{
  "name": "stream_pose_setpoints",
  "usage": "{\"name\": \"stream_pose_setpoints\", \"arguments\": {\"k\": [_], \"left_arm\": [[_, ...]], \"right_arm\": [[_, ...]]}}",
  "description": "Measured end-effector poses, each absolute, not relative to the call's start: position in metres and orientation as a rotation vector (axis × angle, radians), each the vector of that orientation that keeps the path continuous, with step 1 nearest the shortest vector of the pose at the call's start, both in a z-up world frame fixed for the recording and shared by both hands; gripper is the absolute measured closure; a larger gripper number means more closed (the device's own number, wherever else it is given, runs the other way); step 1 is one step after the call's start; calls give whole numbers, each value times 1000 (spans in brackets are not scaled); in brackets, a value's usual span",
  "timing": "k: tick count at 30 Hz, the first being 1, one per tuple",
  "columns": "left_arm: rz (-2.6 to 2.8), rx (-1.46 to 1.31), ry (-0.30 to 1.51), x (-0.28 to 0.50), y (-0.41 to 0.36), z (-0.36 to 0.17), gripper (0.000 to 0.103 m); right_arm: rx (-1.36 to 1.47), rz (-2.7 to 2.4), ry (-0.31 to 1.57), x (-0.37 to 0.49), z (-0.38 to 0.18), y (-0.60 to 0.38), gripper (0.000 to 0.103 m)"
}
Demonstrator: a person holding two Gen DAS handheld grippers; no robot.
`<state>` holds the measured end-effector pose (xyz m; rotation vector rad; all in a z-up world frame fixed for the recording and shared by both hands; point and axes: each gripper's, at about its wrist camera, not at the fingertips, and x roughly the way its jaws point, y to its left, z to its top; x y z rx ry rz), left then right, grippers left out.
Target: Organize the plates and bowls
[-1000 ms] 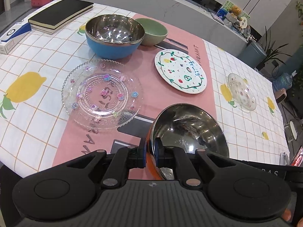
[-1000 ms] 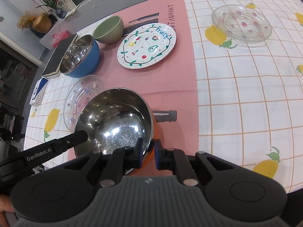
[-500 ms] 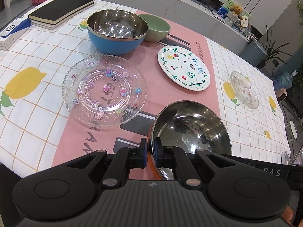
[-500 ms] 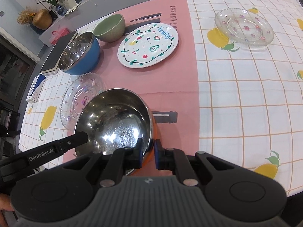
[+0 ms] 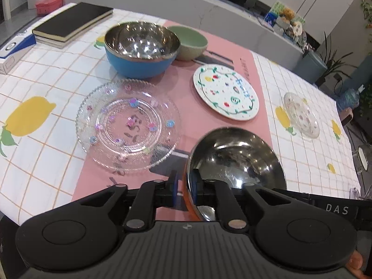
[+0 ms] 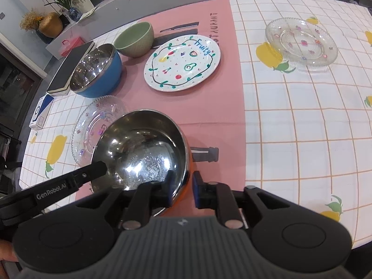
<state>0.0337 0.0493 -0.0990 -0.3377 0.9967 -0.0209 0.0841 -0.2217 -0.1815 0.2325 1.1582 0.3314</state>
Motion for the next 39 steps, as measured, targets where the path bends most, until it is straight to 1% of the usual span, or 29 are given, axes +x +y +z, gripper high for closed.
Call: {"name": "stream_pose_setpoints", "arguments": {"k": [1, 2, 8, 11, 14, 22, 28, 30, 31, 33, 39], "left_arm": [[-14, -334, 987, 33, 51, -97, 77], [-8, -329, 978, 32, 52, -95, 76], [-10, -326, 930, 28, 58, -79, 76], [-8, -303, 901, 33, 63, -67, 76], [1, -278, 869, 40, 71, -55, 76], [63, -269, 801, 65, 105, -38, 72], [116, -322, 813, 103, 142, -42, 70], [146, -360, 806, 115, 157, -45, 68], [157, -373, 805, 119, 162, -47, 65], [175, -393, 814, 130, 171, -50, 63], [190, -416, 810, 155, 191, -70, 63]], "right_arm": [[223, 328, 1150, 84, -180, -221, 64], [214, 326, 1143, 83, -179, -221, 65], [179, 327, 1105, 83, -167, -220, 64], [121, 324, 1073, 86, -161, -216, 63], [96, 328, 1037, 92, -152, -213, 59], [38, 417, 981, 119, -128, -181, 57], [50, 462, 995, 162, -120, -148, 57], [75, 468, 1015, 179, -119, -137, 56], [87, 472, 1025, 187, -119, -132, 55], [109, 474, 1043, 204, -121, -119, 53], [100, 447, 1096, 244, -133, -82, 51]]}}
